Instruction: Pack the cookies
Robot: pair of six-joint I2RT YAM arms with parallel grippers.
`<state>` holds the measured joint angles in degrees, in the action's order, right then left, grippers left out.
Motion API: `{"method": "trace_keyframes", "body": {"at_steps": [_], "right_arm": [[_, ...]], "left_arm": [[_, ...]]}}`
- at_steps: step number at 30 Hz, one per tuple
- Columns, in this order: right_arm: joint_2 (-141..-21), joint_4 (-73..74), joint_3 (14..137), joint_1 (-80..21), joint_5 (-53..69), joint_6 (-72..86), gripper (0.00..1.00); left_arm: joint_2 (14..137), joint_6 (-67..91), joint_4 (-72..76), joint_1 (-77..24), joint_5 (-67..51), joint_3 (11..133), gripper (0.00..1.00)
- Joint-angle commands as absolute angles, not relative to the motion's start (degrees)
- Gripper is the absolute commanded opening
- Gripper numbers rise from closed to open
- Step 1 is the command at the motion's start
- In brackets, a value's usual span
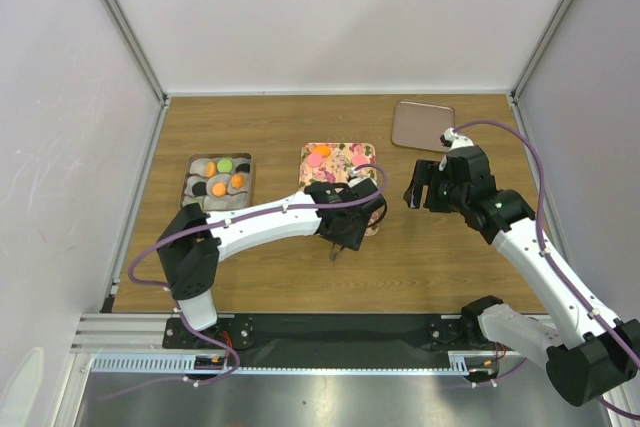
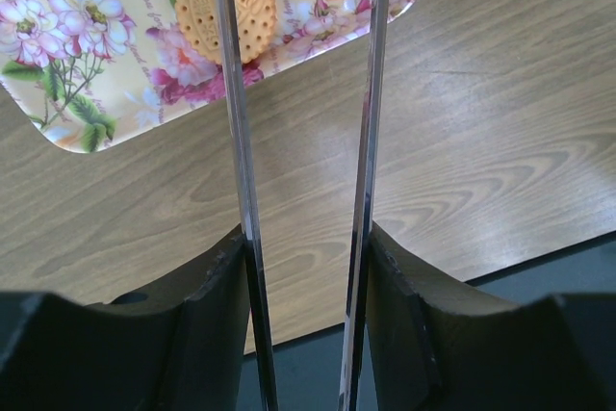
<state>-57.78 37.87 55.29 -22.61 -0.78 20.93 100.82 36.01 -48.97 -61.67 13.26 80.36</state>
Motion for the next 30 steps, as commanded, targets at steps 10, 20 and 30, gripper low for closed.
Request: {"method": "trace_keyframes", "body": {"at_steps": [10,20,30], "right_arm": [[-56.34,35.95,54.49,-22.41,1.14,21.88,0.77],[-56.34,35.51,54.14,-22.50,1.41,21.71,0.77],[-56.25,35.16,53.88,-22.50,1.76,21.53,0.77]], "left_arm": [[100.02,34.90,-52.47,-62.67,15.12,82.62,0.50],[102.48,33.40,-53.17,-62.67,15.12,85.95,0.49],[102.92,33.31,-53.53,-62.05,15.29,85.96,0.48]]}}
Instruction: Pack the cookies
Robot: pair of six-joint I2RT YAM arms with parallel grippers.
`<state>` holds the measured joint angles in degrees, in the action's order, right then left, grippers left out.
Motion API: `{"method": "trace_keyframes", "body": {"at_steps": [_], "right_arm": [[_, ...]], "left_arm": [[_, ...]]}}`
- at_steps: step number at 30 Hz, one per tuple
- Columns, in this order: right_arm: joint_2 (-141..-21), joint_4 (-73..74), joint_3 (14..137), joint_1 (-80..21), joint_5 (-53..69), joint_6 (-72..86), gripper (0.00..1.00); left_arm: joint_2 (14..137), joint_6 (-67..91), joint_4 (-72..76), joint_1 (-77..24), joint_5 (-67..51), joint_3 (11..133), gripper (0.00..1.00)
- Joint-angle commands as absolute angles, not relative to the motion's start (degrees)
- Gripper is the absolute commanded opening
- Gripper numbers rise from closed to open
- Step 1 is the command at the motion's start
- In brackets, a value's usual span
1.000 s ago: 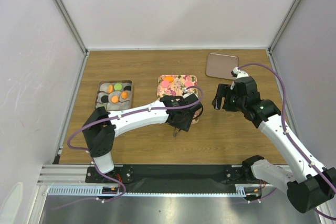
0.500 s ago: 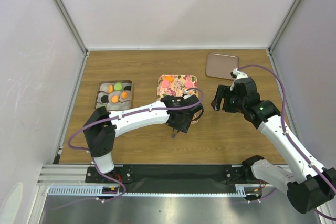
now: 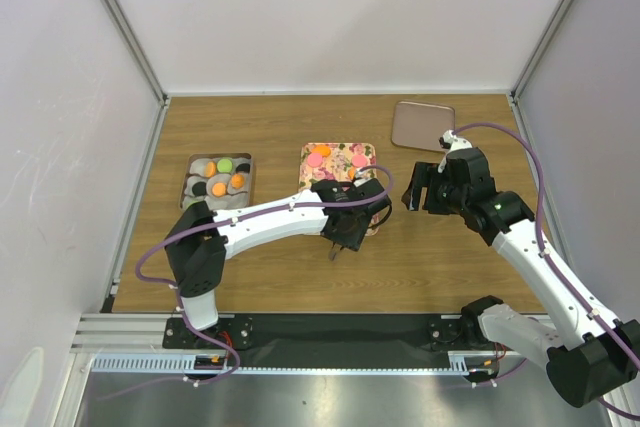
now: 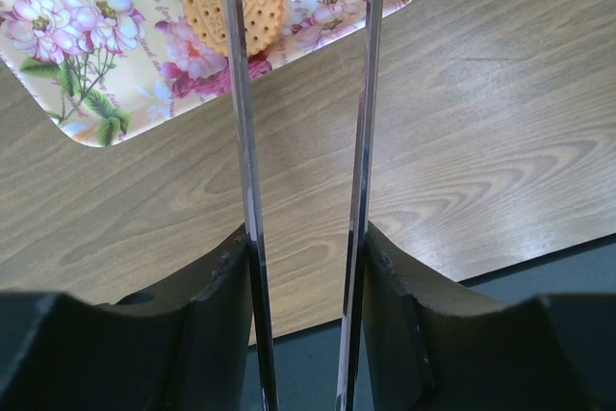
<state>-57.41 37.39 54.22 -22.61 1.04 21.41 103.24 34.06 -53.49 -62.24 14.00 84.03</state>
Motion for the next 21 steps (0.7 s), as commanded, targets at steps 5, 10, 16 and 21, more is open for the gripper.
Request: {"method": "trace_keyframes", "body": {"at_steps": [5,10,16,21], "right_arm": [[-56.34,34.98,53.88,-22.41,2.11,21.45,0.77],[-56.51,34.89,53.79,-22.41,2.20,21.36,0.77],[-56.51,34.98,54.14,-22.41,2.29,21.18,0.77],[-57.04,34.63,54.23,-22.50,2.55,21.09,0.77]], "left_arm": [[102.66,33.13,-53.00,-61.70,14.77,85.43,0.47],[102.57,32.69,-52.91,-61.08,14.59,85.43,0.45],[100.11,31.99,-53.17,-60.47,15.12,85.34,0.42],[97.04,31.64,-54.49,-59.77,16.17,85.08,0.40]]}}
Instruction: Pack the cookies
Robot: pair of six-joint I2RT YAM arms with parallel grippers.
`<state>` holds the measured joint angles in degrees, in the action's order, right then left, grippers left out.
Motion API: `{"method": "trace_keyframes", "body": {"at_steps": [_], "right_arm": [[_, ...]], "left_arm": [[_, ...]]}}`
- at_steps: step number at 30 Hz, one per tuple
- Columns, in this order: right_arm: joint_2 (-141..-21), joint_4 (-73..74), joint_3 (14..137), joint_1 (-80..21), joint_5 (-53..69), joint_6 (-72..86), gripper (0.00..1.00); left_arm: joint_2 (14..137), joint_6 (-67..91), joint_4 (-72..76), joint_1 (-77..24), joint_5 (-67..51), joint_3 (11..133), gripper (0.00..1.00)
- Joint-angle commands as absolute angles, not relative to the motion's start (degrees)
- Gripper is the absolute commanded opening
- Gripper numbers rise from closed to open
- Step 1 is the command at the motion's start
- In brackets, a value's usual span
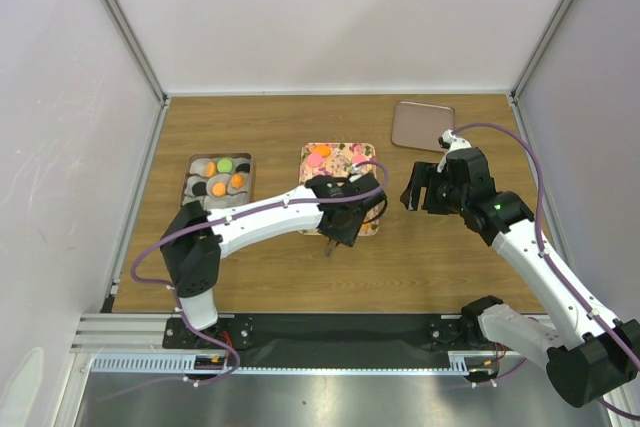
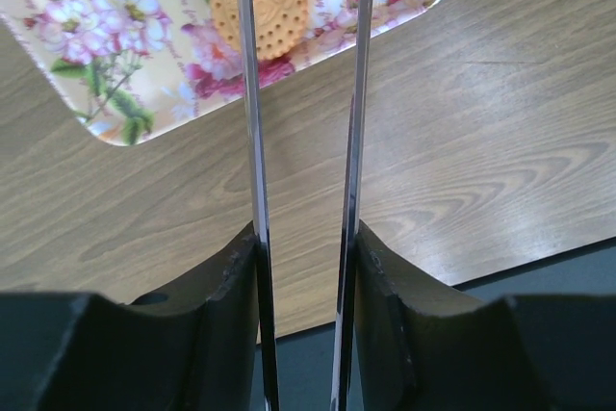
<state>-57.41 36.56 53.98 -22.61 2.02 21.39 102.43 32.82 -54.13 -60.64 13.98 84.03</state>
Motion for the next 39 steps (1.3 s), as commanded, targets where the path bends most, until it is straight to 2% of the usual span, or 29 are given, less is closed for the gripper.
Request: {"method": "trace_keyframes", "body": {"at_steps": [1,10,17,31,39], "right_arm": [[-57.22,34.63,54.32,-22.41,2.55,21.09,0.77],[-57.66,34.02,54.67,-22.41,3.34,21.09,0.77],[-58.80,32.52,54.40,-22.41,4.66,21.36,0.77],[-62.57,28.48,54.49,-24.78,6.94,22.32,0.77],[-66.36,25.31,54.76,-26.89,7.82,22.50,0.77]], "left_arm": [[96.60,31.64,-54.49,-59.68,16.26,84.64,0.40],[89.75,32.96,-55.81,-57.92,17.75,79.81,0.39],[78.94,34.80,-57.04,-52.30,17.75,71.29,0.39],[59.35,35.60,-62.66,-34.73,18.11,59.33,0.40],[55.55,32.17,-61.88,-22.68,15.74,54.58,0.40]]}}
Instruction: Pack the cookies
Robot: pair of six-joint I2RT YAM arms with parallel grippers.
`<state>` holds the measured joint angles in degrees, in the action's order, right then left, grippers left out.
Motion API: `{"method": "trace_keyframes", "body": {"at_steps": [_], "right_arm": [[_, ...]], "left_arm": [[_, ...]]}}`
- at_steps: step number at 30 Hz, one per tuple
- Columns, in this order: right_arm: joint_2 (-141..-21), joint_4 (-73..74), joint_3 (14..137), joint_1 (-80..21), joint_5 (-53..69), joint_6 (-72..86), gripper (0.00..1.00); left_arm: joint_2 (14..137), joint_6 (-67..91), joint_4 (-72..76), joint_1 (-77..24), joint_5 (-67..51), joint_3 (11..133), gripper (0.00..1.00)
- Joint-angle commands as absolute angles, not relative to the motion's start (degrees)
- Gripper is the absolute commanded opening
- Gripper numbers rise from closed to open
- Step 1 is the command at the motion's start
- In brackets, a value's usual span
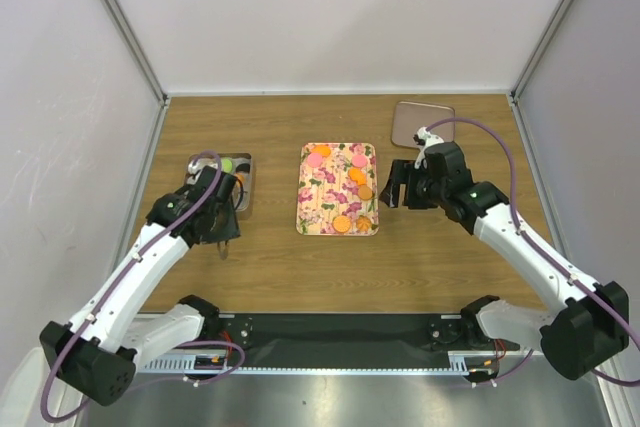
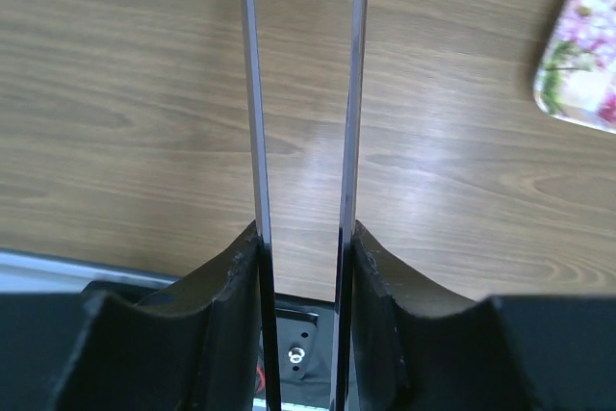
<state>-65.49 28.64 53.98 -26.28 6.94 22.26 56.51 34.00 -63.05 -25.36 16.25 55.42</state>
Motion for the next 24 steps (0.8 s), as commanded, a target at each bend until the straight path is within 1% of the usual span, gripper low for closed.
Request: {"method": "trace_keyframes", "body": {"at_steps": [1,11,24], "right_arm": [[-66.62,25.05,54.84,-26.98,7.91,22.33,0.77],[-67.50,23.82,53.53,-27.07,8.96,21.97,0.77],[-67.32,23.47,52.56,-27.07,9.05,21.71,0.77]], "left_arm": [[55.55,31.56,-61.61,-21.98,15.12,54.41,0.40],[57.30,28.39,-59.07,-15.30,12.49,52.74,0.40],[57.83,28.65,-58.62,-12.04,11.78,51.59,0.42]]}}
